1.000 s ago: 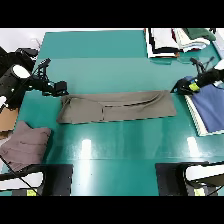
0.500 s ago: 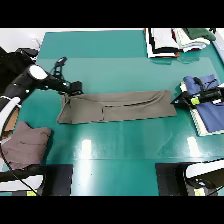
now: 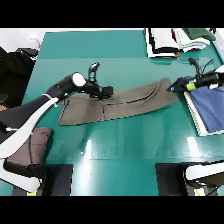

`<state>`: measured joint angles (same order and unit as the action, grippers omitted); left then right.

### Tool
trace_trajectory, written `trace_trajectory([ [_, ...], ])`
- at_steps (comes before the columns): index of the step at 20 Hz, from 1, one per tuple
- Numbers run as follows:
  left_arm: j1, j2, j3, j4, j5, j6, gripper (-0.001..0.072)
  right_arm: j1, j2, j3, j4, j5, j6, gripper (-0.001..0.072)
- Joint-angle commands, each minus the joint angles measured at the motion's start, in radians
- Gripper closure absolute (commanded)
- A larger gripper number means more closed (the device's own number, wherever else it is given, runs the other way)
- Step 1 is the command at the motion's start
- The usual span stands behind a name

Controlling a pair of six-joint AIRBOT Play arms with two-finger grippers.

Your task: Fold the shirts.

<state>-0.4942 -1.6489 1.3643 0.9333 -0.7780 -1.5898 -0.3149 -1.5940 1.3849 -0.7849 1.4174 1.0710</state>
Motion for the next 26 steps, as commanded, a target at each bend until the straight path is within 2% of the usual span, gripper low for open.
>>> trace_trajectory([
  [1, -0.053, -0.114, 0.105, -0.008, -0.012, -0.007, 0.0680, 0.077, 0.108, 0.141, 0.009, 0.058, 0.075, 0.0692],
  [8, -0.060, -0.194, 0.142, -0.026, -0.024, -0.011, 0.0680, 0.275, 0.187, 0.357, 0.008, 0.057, 0.185, 0.0692],
  [11, -0.059, -0.193, 0.145, -0.025, -0.015, -0.011, 0.0680, 0.354, 0.187, 0.390, 0.008, 0.048, 0.215, 0.0692],
  [14, -0.020, -0.173, 0.192, -0.016, -0.072, -0.007, 0.0680, 0.428, 0.184, 0.388, 0.057, 0.008, 0.233, 0.0692],
  [20, 0.259, 0.128, 0.208, 0.178, -0.216, 0.003, 0.0680, 0.642, 0.108, 0.381, 0.254, -0.137, 0.218, 0.0692],
  [25, 0.509, 0.408, 0.208, 0.316, -0.281, 0.002, 0.0679, 0.972, -0.068, 0.382, 0.379, -0.463, 0.077, 0.0687],
  [26, 0.545, 0.446, 0.208, 0.317, -0.281, 0.002, 0.0679, 1.032, -0.112, 0.389, 0.402, -0.524, 0.023, 0.0548],
])
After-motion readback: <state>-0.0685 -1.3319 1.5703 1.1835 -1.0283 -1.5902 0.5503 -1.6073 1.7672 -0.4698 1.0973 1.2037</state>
